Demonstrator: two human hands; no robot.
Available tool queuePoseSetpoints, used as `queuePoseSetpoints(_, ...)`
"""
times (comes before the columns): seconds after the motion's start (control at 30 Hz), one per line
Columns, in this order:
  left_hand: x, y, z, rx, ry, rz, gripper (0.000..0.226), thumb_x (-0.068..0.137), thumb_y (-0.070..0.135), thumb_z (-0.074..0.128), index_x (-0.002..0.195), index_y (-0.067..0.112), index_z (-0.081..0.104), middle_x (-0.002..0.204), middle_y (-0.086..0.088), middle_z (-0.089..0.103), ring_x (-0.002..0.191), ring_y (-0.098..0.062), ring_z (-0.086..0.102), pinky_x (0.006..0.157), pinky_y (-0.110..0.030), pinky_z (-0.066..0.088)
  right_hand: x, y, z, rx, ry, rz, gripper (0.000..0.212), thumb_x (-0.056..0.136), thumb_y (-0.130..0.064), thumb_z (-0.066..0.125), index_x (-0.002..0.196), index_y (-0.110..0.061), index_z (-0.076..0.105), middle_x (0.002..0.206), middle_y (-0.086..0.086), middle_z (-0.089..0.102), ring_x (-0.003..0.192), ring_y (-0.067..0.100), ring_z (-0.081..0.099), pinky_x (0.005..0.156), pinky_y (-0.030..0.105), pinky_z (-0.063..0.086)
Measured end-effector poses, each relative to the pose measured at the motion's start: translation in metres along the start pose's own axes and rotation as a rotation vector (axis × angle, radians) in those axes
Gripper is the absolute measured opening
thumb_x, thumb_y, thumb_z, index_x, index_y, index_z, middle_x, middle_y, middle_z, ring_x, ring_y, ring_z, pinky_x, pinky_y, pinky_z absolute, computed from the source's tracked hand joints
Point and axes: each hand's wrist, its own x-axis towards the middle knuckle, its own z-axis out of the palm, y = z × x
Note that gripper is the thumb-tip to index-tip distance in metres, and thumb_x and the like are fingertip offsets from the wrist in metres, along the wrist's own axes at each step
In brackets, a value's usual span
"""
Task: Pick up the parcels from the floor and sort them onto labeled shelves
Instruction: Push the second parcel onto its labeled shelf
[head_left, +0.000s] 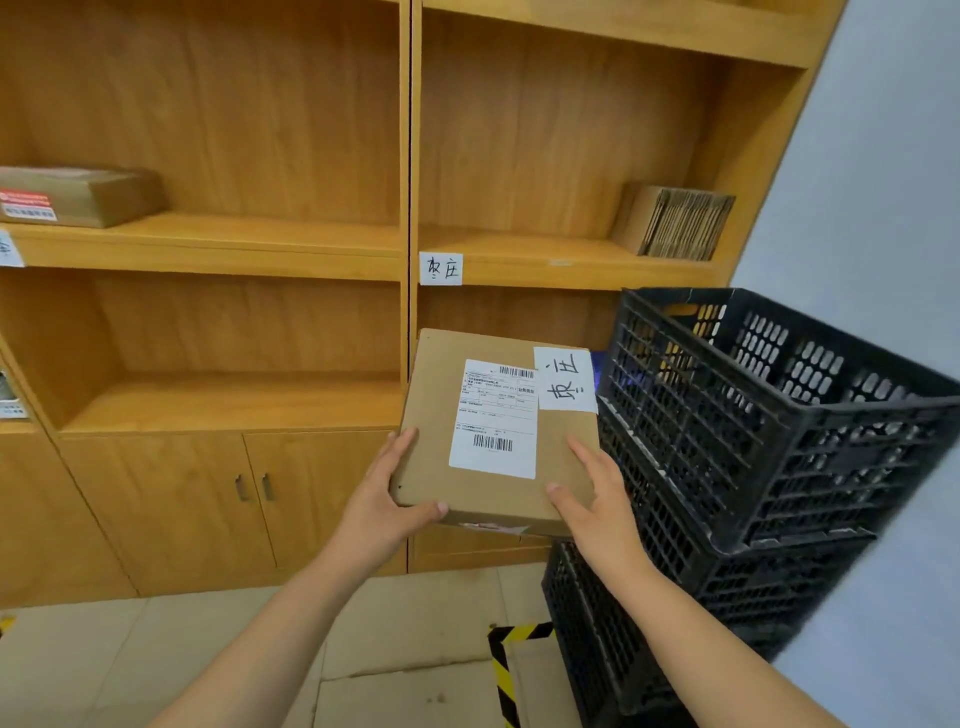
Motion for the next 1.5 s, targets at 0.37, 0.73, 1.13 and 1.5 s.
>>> queuePoseSetpoints(0.37,0.151,0.02,0.062,0.051,0.08,0.048,0.093,0.068,0.013,0.079,0.14,0.04,0.025,0.154,0.006,0.017,0.139,-0.008,0.017,0.113,-0.034,0.027,0.172,0.029,-0.04,0.04,-0.018,-0.079,0.054,0.087,-0.025,0.062,0.123,-0.056,0.035,0.153,-0.005,0.019,0.142,0.012,0.017,0.111,0.032,0.022)
queuePoseSetpoints(0.73,0.256,0.007,0.066,0.091,0.155,0.11,0.091,0.069,0.014,0.078,0.142,0.034,0.027,0.154,0.012,0.01,0.139,-0.004,0.013,0.113,-0.043,0.028,0.276,0.033,-0.02,0.066,0.027,-0.119,0.055,0.087,-0.022,0.062,0.125,-0.054,0.039,0.155,-0.007,0.019,0.133,-0.003,0.016,0.108,0.025,0.018)
queuePoseSetpoints(1.13,0.414,0.007,0.025,0.174,0.223,0.276,0.087,0.069,0.017,0.077,0.138,0.039,0.028,0.147,0.024,0.003,0.134,0.005,0.012,0.108,-0.025,0.023,0.431,0.0,0.025,0.059,0.085,-0.205,0.056,0.086,-0.021,0.062,0.13,-0.049,0.042,0.155,-0.009,0.015,0.126,-0.009,0.014,0.105,0.023,0.018)
queuePoseSetpoints(1.5,0.511,0.0,0.009,0.269,0.177,0.281,0.095,0.07,0.016,0.078,0.141,0.04,0.019,0.153,0.021,-0.006,0.133,0.004,0.006,0.111,-0.029,0.02,0.527,0.004,0.051,0.029,0.146,-0.241,0.055,0.085,-0.023,0.062,0.129,-0.05,0.044,0.153,-0.01,0.018,0.13,-0.007,0.019,0.106,0.023,0.022)
